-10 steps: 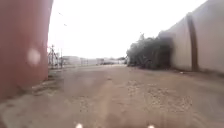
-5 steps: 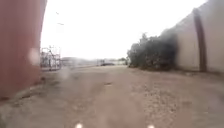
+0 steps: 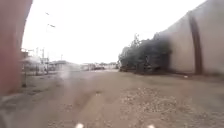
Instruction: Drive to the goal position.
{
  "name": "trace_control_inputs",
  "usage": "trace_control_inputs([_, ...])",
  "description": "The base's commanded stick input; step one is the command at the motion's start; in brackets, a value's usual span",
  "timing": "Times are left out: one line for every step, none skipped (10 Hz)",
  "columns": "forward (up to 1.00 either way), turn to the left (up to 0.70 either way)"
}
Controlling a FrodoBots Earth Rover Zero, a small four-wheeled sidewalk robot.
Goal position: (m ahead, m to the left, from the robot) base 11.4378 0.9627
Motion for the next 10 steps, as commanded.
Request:
trace_control_inputs([1.00,0.02])
trace_control_inputs([1.00,0.02])
trace_control_inputs([1.00,0.02])
trace_control_inputs([1.00,0.02])
trace_control_inputs([1.00,0.02])
trace_control_inputs([1.00,0.02])
trace_control_inputs([1.00,0.02])
trace_control_inputs([1.00,0.02])
trace_control_inputs([1.00,0.02])
trace_control_inputs([1.00,0.02])
